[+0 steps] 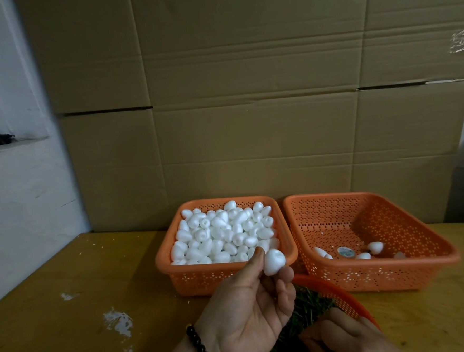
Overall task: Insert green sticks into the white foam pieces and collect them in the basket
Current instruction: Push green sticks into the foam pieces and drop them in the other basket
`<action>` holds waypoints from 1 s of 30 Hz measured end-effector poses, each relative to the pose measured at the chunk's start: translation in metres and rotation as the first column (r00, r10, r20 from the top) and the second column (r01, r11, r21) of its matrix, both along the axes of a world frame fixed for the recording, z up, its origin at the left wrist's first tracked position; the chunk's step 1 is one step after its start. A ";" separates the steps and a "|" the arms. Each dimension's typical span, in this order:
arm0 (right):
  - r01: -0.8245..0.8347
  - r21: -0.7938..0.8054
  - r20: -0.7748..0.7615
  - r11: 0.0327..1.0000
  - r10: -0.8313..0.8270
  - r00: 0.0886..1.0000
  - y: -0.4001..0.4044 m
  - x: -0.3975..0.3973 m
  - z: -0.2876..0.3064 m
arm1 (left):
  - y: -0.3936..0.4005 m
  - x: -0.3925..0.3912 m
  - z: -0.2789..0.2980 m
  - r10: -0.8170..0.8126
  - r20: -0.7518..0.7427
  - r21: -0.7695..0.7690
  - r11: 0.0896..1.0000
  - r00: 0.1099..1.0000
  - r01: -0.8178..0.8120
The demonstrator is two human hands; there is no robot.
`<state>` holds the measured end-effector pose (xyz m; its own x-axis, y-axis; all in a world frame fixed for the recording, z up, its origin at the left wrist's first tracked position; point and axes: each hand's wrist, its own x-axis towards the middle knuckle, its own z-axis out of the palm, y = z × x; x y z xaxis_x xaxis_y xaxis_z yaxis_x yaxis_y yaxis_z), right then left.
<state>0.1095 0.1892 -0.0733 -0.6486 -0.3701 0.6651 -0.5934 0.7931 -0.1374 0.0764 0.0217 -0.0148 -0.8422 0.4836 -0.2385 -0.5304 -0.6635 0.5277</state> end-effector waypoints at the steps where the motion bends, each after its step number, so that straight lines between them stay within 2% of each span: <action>1: 0.000 0.001 -0.003 1.000 0.000 1.000 0.000 0.000 0.000 | 0.000 0.000 0.000 0.001 0.005 0.008 1.000 1.000 -0.001; 9: 0.026 0.002 -0.046 1.000 -0.026 0.999 -0.001 0.000 0.001 | -0.002 0.000 0.000 -0.052 -0.016 0.096 0.994 0.999 0.053; 12: 0.053 -0.022 -0.078 0.998 -0.054 0.995 -0.003 0.002 0.001 | -0.001 0.000 -0.001 -0.024 -0.034 0.077 0.997 0.999 0.027; 15: 0.118 0.019 -0.090 0.993 -0.116 0.989 -0.006 0.007 0.014 | -0.001 0.000 -0.002 -0.023 -0.052 0.067 0.997 0.998 0.026; 17: 0.138 0.029 -0.046 0.990 -0.137 0.990 -0.007 0.009 0.017 | -0.002 0.001 -0.001 -0.027 -0.064 0.063 0.998 0.998 0.031; 21: 0.155 -0.084 0.030 0.984 -0.153 0.988 -0.008 0.009 0.010 | -0.002 0.001 -0.001 -0.003 -0.058 0.064 0.998 0.998 0.007; 28: 0.238 -0.084 -0.079 0.968 -0.245 0.966 -0.014 0.019 0.029 | 0.001 0.001 -0.001 0.016 -0.107 -0.002 1.000 0.994 -0.016; 30: 0.242 -0.109 -0.068 0.964 -0.251 0.966 -0.016 0.020 0.031 | 0.001 0.002 -0.001 0.013 -0.118 -0.010 1.000 0.993 -0.014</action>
<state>0.1291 0.1736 -0.0422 -0.6544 -0.1353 0.7440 -0.3936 0.9010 -0.1824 0.0782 0.0226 -0.0154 -0.8713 0.4697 -0.1425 -0.4550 -0.6641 0.5932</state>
